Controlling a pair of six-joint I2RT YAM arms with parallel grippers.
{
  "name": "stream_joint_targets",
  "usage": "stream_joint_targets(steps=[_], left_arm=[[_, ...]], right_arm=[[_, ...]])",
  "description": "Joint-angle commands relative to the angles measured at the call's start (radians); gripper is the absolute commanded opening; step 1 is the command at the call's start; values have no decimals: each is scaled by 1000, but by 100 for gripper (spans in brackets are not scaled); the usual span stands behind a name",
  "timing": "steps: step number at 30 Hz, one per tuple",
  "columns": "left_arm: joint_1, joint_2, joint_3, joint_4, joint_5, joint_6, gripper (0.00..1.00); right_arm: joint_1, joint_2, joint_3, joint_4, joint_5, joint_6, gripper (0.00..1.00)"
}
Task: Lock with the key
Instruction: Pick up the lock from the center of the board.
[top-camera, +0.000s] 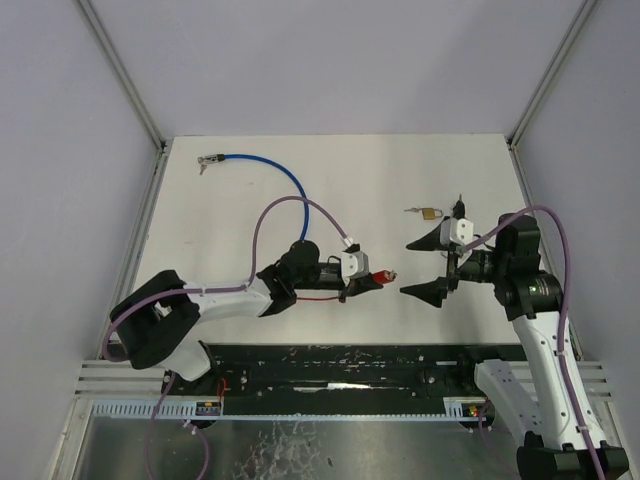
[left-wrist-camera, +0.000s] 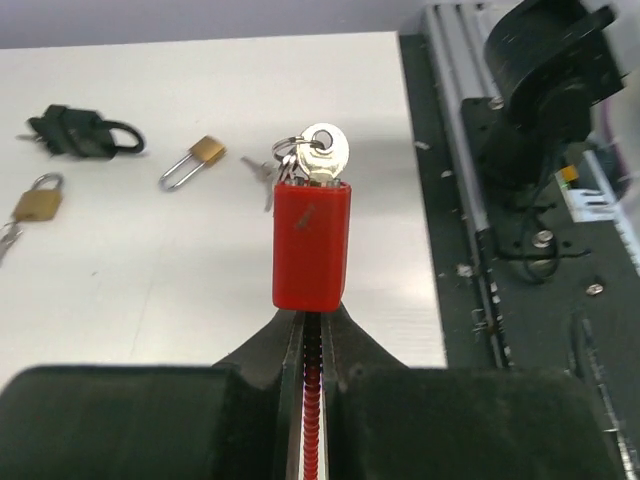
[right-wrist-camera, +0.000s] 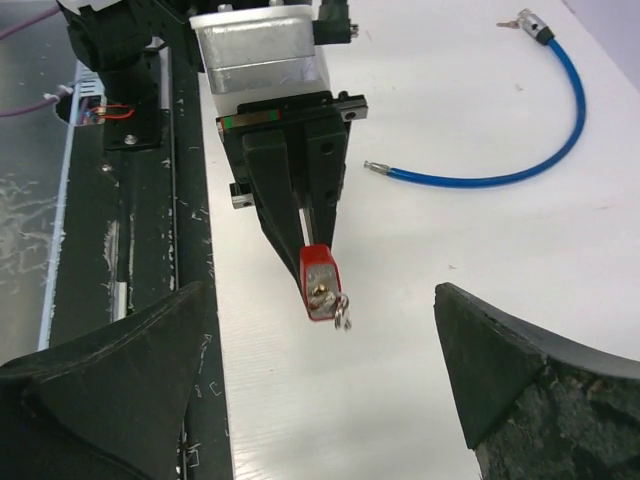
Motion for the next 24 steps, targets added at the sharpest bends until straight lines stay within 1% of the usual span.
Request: stream_joint_targets(steps=[1,4,5,8,10,12,15,16,17,22,24], left_arm=[[9,-75,-35,-30,-123,204,1],[9,-110,-31,-126,-195,286,0],[9,-118,-37,-145,-219,306,1],[9,-137,-57,-142,-256,325,1],[10,-147,-59,-147,-250,329,1],[8,-147,-51,-162,-242,324,1],[7,-140,-35,-188,-228,320,0],[6,-137,-31,-193,-221,318,0],[6,-136,-26,-196,-212,316,1],[-5,-126,-9,-213,-183,311,1],[-6,-128,-3,-225,-168,311,1]], right_arm=[[-2,-28,-12,85,44,61,99],[-2,-18,-42,58,3,-16,99],[-2,-12,-55,59,-7,-18,100],[-3,11,-72,85,2,21,95],[-2,37,-83,126,6,80,90],[1,60,-80,123,-1,84,83],[15,90,-79,130,1,102,64],[22,96,-81,137,3,110,58],[30,99,-85,143,5,111,55],[85,110,-110,159,50,74,45],[100,118,-114,158,48,52,43]])
